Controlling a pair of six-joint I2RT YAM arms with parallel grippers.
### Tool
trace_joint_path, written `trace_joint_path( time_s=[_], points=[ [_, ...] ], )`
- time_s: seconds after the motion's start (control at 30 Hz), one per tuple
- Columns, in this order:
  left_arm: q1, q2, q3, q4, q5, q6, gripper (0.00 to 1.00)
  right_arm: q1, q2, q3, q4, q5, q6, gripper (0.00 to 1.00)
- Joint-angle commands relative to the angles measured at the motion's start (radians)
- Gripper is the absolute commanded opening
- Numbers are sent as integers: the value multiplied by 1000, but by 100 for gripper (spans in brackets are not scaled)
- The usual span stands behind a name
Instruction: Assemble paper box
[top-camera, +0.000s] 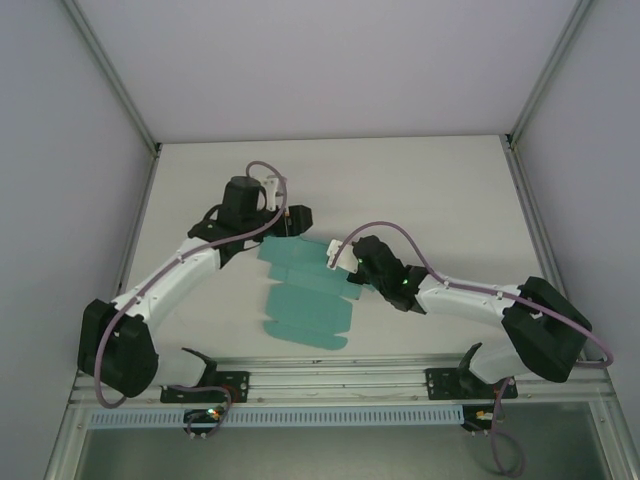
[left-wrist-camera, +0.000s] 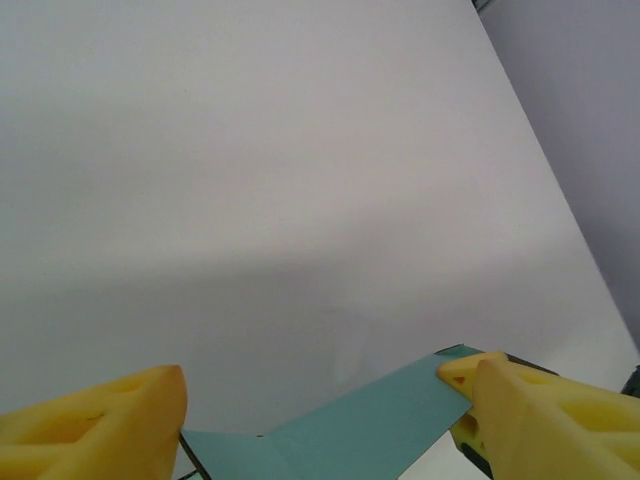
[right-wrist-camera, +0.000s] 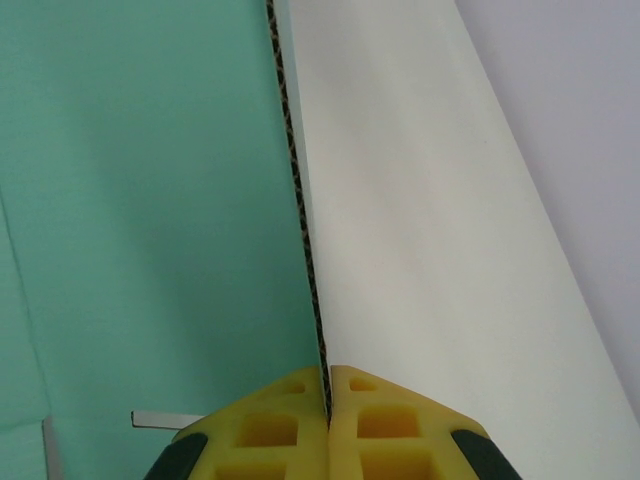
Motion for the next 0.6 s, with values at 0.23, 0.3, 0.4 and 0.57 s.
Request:
trace_joint_path(
  time_s=[0.23,0.3,0.4,0.57],
  points=[
    [-50,-13,66,-177,-158,90,73,-25,0,38,-36,20,61,0],
    [-50,-22,84,-220,-236,103,78,-35,-4,38,-49,19,70,0],
    [-50,-39,98,-251,-289,123,82,-41,-6,33,-56,18,75,0],
    [-48,-25,119,-215,-232,133,83,-41,-5,38,-69,-14,78,0]
  ],
)
